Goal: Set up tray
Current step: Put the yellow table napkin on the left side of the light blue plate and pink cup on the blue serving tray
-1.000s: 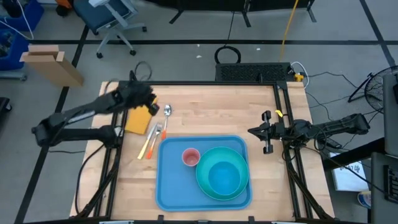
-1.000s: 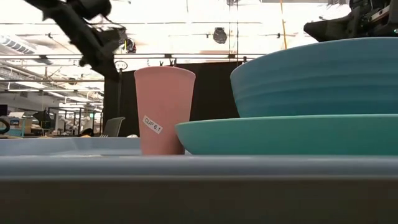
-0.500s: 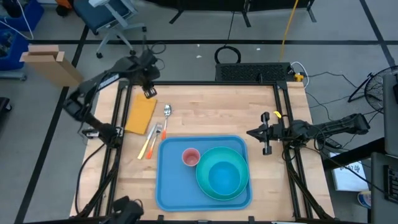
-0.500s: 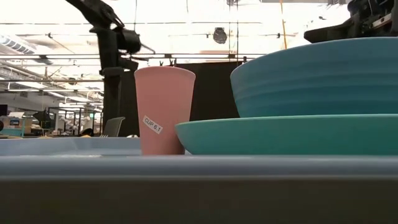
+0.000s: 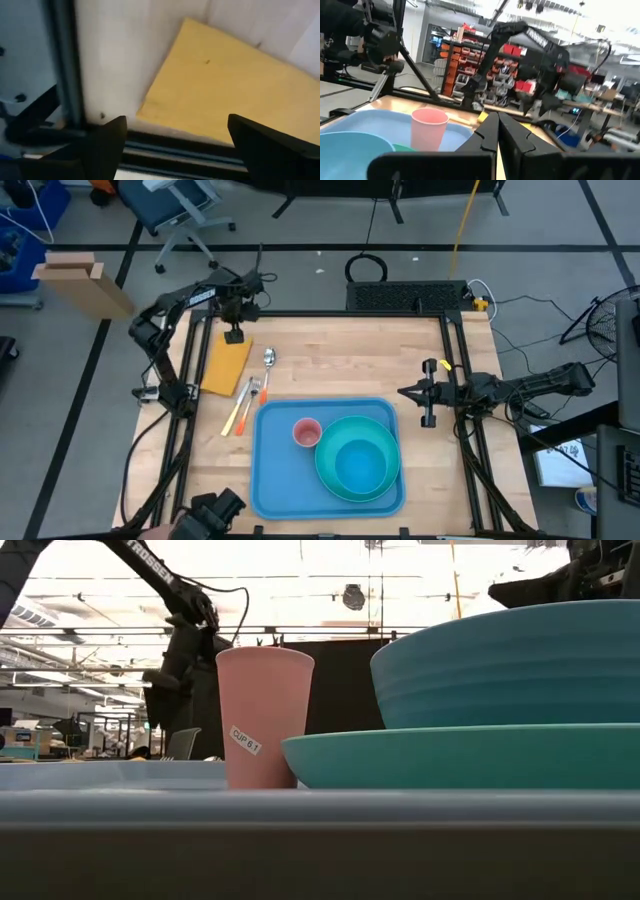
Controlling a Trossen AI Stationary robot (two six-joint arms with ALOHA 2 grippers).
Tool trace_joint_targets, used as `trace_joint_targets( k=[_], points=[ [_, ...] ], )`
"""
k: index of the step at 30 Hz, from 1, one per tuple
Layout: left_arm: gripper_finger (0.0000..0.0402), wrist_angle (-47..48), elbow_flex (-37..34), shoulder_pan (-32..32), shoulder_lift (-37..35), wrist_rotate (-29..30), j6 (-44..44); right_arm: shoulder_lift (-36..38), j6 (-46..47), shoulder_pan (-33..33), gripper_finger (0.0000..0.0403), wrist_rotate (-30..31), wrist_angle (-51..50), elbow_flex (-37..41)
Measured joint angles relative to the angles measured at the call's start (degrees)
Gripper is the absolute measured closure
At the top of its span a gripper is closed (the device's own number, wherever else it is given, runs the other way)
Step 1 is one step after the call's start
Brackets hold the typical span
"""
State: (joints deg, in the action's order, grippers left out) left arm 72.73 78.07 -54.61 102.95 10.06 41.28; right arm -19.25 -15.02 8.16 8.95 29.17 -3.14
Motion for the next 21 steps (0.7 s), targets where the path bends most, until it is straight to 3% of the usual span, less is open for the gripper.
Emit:
trace_joint_targets(
  k=[9, 21],
  points=[
    [0.0048, -4.80, 0.04, 0.38, 5.22, -7.18, -0.61, 0.00, -1.14, -0.68, 0.0403, 0.20, 0.20, 0.00],
    [0.0048, -7.27, 0.14, -1.62, 13.39, -3.85, 1.69, 0.00, -1.03, -1.75, 0.0403, 0.07, -1.51, 0.00]
  ],
)
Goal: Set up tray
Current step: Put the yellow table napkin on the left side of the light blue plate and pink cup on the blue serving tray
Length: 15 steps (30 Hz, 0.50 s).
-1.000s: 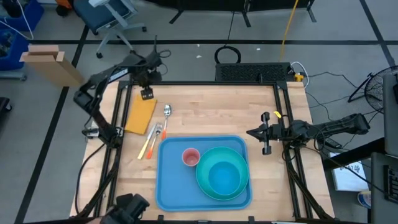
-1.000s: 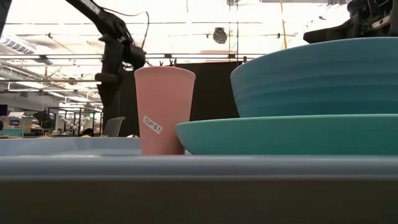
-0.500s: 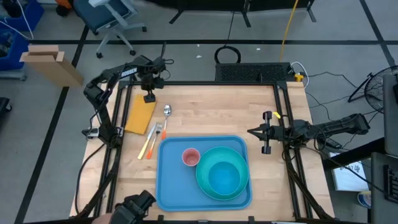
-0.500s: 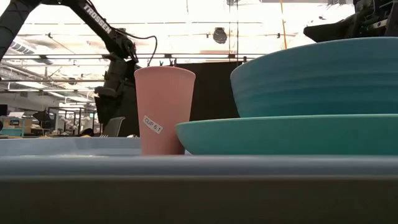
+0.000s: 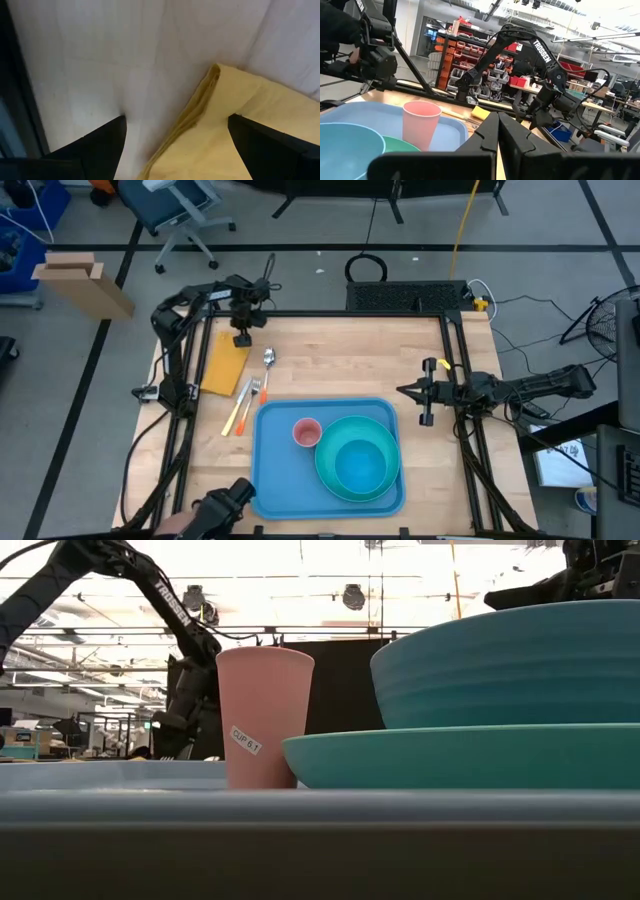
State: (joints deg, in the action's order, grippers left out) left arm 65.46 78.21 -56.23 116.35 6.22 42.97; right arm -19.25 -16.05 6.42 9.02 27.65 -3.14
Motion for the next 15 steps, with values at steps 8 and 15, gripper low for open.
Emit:
trace_joint_targets(
  k=[8, 15],
  points=[
    [0.0098, 0.01, 0.41, 0.13, 3.41, 0.98, -0.89, 0.00, -1.03, 0.00, 0.0403, -0.01, -0.09, 0.00],
    [0.0273, -0.08, 0.29, 0.29, 3.70, 0.04, -1.49, -0.02, -1.16, 0.00, 0.0403, 0.02, -0.06, 0.00]
  ],
)
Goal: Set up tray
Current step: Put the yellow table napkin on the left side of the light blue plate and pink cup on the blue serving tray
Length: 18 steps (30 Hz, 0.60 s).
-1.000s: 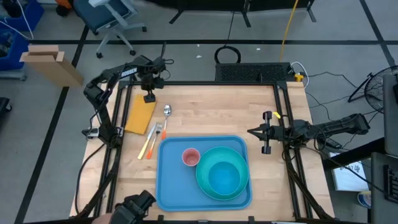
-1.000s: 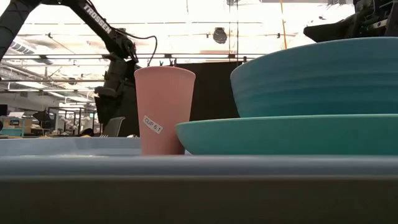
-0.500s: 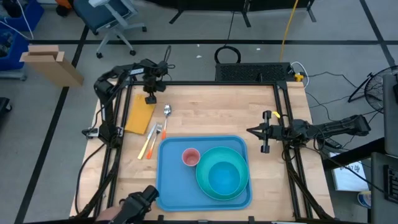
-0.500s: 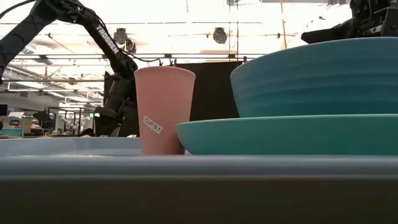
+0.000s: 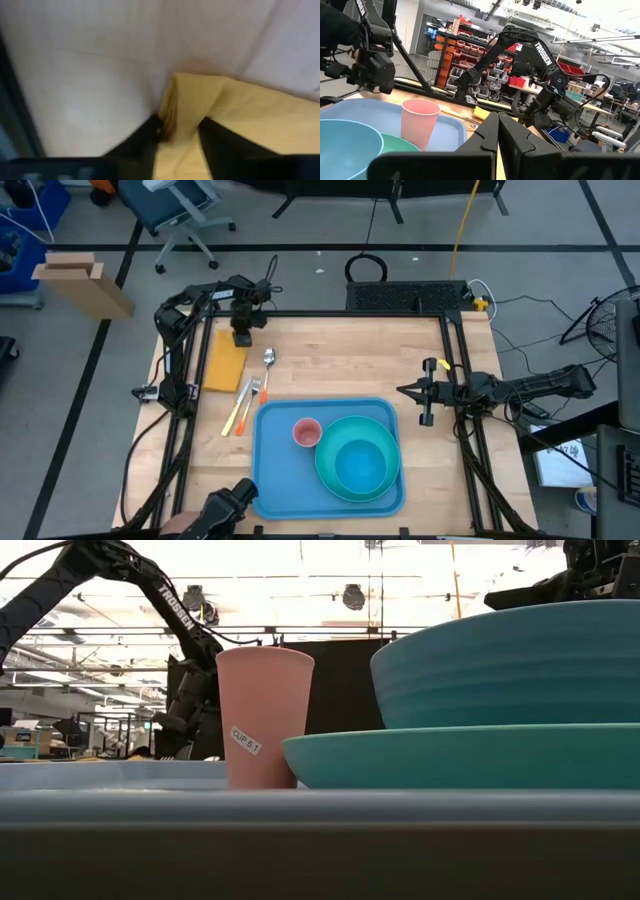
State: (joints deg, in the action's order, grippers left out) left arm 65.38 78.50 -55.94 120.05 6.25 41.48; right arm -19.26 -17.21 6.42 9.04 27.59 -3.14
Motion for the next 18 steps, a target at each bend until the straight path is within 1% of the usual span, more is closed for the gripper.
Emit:
trace_joint_targets(
  k=[3, 4, 8, 12, 18],
  points=[
    [0.0363, 0.38, -0.13, 0.05, -0.02, -0.50, 0.01, 0.00, -0.18, -0.01, 0.0403, 0.02, 0.09, 0.00],
    [0.0379, 0.56, -0.17, 0.11, -0.02, -0.54, -0.12, 0.00, -0.20, -0.02, 0.0403, 0.02, 0.26, 0.00],
    [0.0383, 1.56, -0.20, 0.80, -0.47, 0.07, -2.59, 0.00, -0.65, 0.00, 0.0403, 0.00, 0.88, 0.02],
    [0.0389, 2.13, -0.88, 2.75, -4.68, 3.84, -4.68, 0.00, -1.08, -0.02, 0.0403, -0.02, 1.34, 0.00],
    [0.0389, 1.80, -0.60, 6.41, -19.47, 4.67, -6.86, 0.00, -1.51, -0.02, 0.0403, -0.07, 2.56, 0.02]
  ],
)
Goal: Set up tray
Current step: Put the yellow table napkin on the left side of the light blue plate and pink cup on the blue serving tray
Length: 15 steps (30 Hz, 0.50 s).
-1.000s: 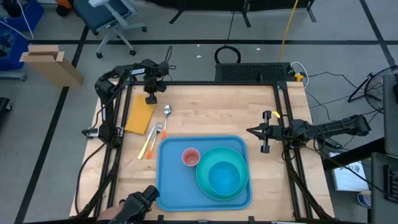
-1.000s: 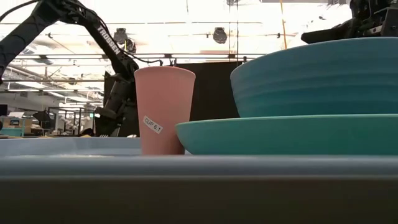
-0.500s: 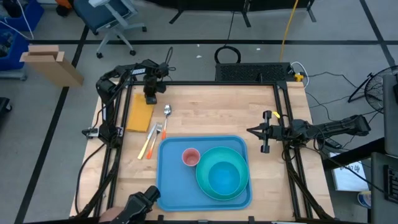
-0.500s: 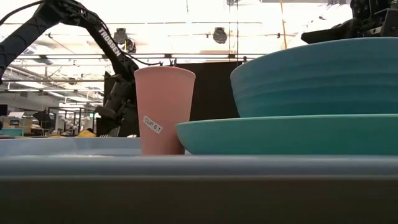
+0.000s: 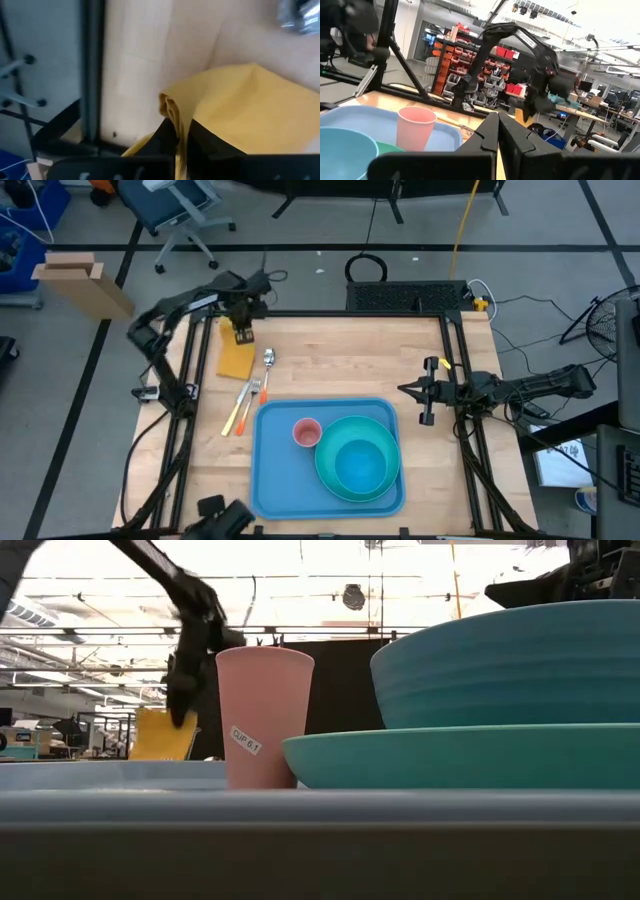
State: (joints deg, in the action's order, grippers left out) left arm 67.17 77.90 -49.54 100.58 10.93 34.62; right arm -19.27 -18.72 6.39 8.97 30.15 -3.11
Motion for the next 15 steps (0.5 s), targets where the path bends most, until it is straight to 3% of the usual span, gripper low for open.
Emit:
trace_joint_targets(
  k=[11, 15],
  points=[
    [0.0389, -0.98, 0.20, 11.57, -27.64, -3.98, -14.77, 0.02, -3.92, 0.00, 0.0403, -0.02, 1.86, 0.00],
    [0.0389, 1.49, 0.20, 19.71, -32.67, -0.62, -22.37, 0.00, -4.94, 0.00, 0.0403, -0.01, 3.09, 0.00]
  ],
)
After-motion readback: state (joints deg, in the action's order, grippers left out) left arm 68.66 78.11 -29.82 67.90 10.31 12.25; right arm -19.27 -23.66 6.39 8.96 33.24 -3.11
